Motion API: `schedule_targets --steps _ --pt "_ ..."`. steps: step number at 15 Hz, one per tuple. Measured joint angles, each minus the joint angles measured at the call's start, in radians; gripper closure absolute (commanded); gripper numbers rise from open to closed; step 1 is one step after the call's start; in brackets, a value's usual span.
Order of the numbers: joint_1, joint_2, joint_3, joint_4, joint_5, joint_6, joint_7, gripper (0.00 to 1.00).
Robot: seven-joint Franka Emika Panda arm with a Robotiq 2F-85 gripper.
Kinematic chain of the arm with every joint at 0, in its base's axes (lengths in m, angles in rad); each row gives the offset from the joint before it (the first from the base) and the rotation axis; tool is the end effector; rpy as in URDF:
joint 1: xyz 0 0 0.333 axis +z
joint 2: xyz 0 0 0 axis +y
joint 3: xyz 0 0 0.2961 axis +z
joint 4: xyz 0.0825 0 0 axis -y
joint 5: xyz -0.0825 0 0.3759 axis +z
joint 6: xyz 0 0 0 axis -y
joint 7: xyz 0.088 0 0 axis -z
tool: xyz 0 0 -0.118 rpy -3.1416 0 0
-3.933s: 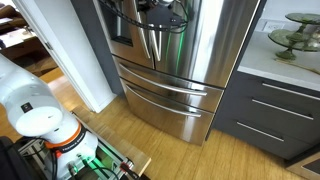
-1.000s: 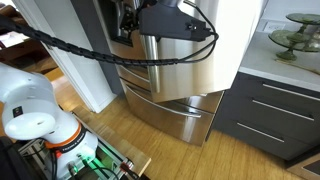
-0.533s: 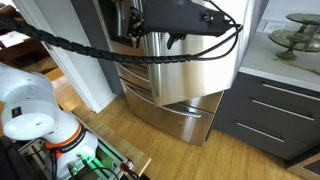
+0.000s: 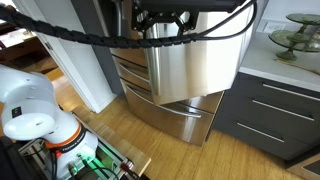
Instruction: Open the top right refrigerator door
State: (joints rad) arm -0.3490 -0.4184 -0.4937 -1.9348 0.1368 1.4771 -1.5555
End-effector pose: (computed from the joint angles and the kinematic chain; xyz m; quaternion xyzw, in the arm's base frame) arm 0.2669 -0.3283 0.5992 -0.9143 -0.3678 -0.1362 0.1010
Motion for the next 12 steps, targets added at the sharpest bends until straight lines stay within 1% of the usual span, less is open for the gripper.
schedule_targets --steps 3,6,8,12 --pt "-0.002 -0.058 0.010 0.013 -0.040 0.000 0.046 0.00" --pt "-0.010 -0.117 0.013 0.029 -0.051 0.000 0.123 0.00" --pt "-0.014 -0.160 0.017 0.037 -0.051 0.000 0.203 0.00" --pt "-0.016 -0.235 0.039 0.051 -0.051 0.012 0.404 0.00"
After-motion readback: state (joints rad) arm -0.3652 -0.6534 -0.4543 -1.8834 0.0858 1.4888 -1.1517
